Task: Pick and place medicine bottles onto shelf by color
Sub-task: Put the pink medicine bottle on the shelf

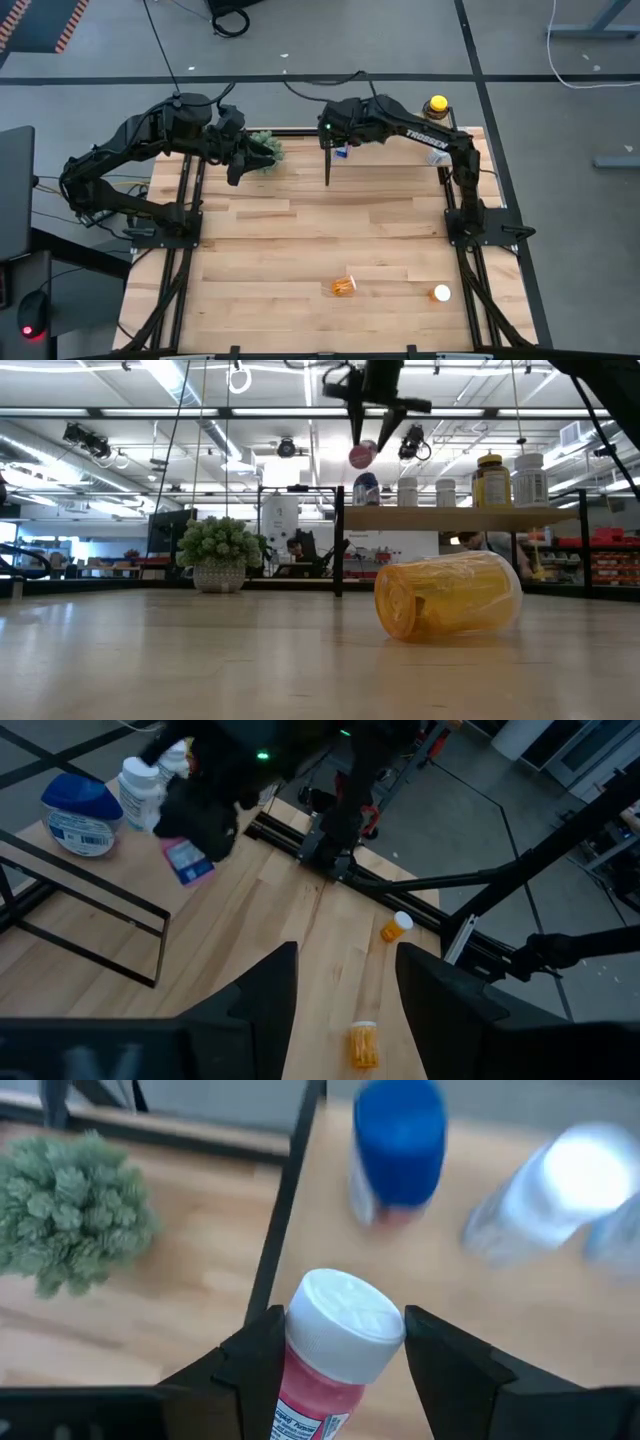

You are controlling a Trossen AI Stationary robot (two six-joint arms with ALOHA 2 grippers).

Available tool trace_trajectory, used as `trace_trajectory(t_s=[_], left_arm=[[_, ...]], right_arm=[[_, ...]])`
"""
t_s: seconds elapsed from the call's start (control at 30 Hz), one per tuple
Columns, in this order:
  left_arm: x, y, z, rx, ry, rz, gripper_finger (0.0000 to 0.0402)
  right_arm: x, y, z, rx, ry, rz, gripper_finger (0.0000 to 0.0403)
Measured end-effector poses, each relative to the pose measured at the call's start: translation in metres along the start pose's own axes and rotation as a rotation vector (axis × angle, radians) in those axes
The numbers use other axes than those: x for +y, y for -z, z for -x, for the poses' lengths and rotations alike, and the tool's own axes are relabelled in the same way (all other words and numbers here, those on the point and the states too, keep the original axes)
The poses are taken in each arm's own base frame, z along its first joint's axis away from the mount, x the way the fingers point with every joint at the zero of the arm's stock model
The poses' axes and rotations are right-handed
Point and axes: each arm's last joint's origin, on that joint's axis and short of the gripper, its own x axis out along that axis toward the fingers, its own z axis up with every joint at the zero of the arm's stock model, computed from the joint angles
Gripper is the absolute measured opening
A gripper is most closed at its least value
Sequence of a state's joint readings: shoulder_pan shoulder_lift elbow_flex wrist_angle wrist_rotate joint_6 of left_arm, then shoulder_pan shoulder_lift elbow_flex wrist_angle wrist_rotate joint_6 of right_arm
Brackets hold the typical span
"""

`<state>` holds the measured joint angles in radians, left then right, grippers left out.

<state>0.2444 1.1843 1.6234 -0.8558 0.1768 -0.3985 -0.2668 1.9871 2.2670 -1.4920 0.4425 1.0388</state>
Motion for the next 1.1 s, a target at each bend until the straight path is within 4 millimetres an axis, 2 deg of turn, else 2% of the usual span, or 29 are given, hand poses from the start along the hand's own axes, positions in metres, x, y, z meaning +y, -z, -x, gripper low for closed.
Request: trace_trajectory(t_s=[0.27,0.47,0.77,0.97,1.1], left_arm=[[0.000,-0.001,0.000,-0.008,0.003,-0.003,0.0179],[0.001,0.000,0.000,-0.006,-0.018,-0.073,0.0174],[0.004,0.005,0.000,0.043,-0.086,-0.193,0.0180],[0.008,0.005,0.001,0.017,-0.210,-0.205,0.0179],[0.015,0.007,-0.012,0.015,-0.310,-0.248,0.0181]], right_arm=[[0.023,0.044,0.031,-0.410,0.148,0.257,0.0200],[0.034,0.078,0.045,-0.708,0.235,0.284,0.0200],[0.038,0.140,0.013,-0.810,0.177,0.172,0.0200],[0.035,0.152,0.002,-0.933,0.204,0.218,0.0200],[0.029,0.161,-0.014,-0.977,0.259,0.309,0.0200]])
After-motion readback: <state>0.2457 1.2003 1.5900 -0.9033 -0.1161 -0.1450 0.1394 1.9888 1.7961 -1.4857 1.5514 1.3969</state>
